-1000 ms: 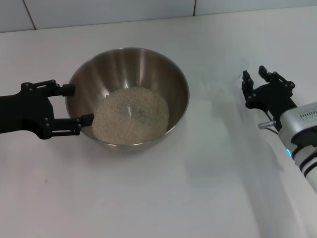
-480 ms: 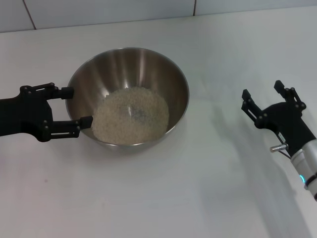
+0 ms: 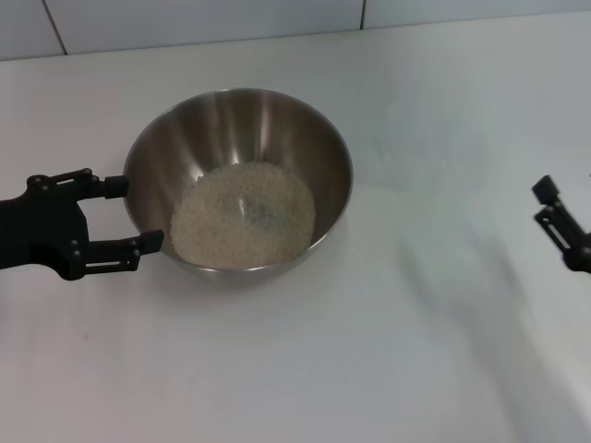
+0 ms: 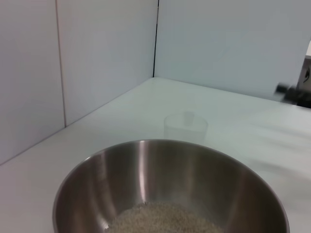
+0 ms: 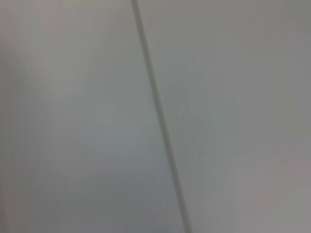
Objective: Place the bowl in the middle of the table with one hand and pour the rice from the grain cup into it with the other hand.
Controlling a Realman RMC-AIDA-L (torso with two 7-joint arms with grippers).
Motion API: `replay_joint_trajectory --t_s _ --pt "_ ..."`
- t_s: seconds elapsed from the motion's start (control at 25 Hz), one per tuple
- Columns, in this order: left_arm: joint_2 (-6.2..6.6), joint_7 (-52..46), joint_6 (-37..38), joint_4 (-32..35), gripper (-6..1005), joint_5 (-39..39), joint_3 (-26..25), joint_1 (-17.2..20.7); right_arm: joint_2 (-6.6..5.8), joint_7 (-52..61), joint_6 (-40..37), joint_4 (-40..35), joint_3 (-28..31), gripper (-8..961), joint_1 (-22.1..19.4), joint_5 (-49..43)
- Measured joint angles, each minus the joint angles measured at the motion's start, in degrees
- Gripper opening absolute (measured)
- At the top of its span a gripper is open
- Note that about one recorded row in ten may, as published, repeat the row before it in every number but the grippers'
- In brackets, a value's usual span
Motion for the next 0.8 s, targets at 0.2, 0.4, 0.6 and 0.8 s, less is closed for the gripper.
replay_joint_trajectory --t_s 0.2,0.4,0.6,0.8 --pt "-0.12 1.20 -0.14 -0.71 847 -0.22 0.20 0.14 -0.45 11.58 -18.54 -15.98 -9.15 823 6.11 -0.06" --pt "-0.11 1.29 -0.42 -1.26 847 -0.21 0.37 -0.89 0.19 41.88 -21.09 -46.72 -23.39 822 22.12 -0.05" --pt "-0.06 1.21 -0.47 -1.28 847 0.17 0.42 -2.47 0.22 58.96 -18.20 -58.98 -37.01 821 28.64 0.48" --pt "0.03 0.65 -0.49 -0.91 847 0.23 0.38 -2.89 0.57 73.82 -11.69 -70.44 -56.23 820 30.74 1.68"
